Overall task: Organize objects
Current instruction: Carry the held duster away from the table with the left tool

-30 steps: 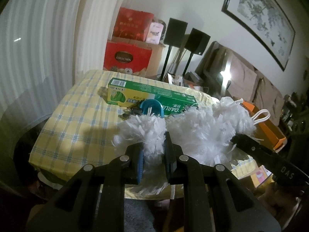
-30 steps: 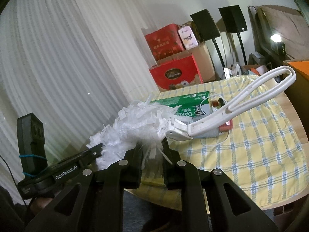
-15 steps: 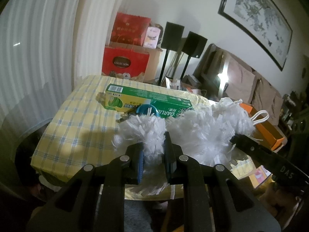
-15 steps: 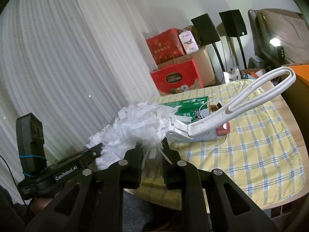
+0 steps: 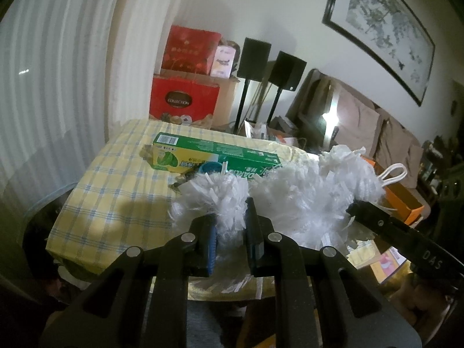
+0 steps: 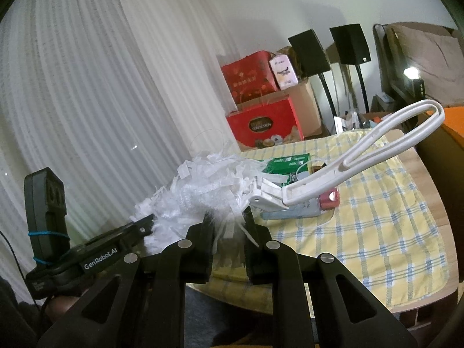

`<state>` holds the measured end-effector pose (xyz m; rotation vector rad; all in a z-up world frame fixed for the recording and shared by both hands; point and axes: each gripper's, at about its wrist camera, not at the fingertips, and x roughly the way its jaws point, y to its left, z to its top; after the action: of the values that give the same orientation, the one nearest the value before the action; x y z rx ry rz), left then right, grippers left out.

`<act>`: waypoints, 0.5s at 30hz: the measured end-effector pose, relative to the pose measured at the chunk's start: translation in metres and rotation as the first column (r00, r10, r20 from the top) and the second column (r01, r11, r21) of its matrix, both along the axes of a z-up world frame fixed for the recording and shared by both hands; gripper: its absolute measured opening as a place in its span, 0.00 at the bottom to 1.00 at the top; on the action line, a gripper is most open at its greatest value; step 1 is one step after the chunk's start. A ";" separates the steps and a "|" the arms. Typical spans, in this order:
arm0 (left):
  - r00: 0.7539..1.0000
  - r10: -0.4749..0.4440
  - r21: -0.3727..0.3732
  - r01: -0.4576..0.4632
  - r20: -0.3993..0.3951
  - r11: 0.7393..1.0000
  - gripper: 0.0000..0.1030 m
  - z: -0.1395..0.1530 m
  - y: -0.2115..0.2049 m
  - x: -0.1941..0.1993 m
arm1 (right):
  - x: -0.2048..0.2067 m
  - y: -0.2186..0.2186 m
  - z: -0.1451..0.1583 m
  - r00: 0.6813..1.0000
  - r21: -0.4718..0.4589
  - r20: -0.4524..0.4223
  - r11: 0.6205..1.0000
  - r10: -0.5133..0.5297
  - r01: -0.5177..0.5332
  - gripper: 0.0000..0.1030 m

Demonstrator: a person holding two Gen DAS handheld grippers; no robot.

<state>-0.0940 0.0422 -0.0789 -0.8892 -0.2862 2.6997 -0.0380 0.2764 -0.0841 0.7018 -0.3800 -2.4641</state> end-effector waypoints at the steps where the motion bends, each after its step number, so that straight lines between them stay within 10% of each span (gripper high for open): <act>1: 1.000 0.000 0.000 0.000 -0.003 1.000 0.14 0.001 0.000 0.000 | 0.000 0.000 0.001 1.000 -0.002 -0.001 1.000 -0.001 0.001 0.15; 15: 1.000 -0.009 -0.011 0.009 -0.018 1.000 0.14 0.008 0.006 0.005 | 0.000 0.006 0.005 1.000 -0.017 -0.014 1.000 -0.010 0.010 0.15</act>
<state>-0.0886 0.0479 -0.0709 -0.8666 -0.2632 2.7023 -0.0377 0.2819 -0.0792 0.6768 -0.3996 -2.4706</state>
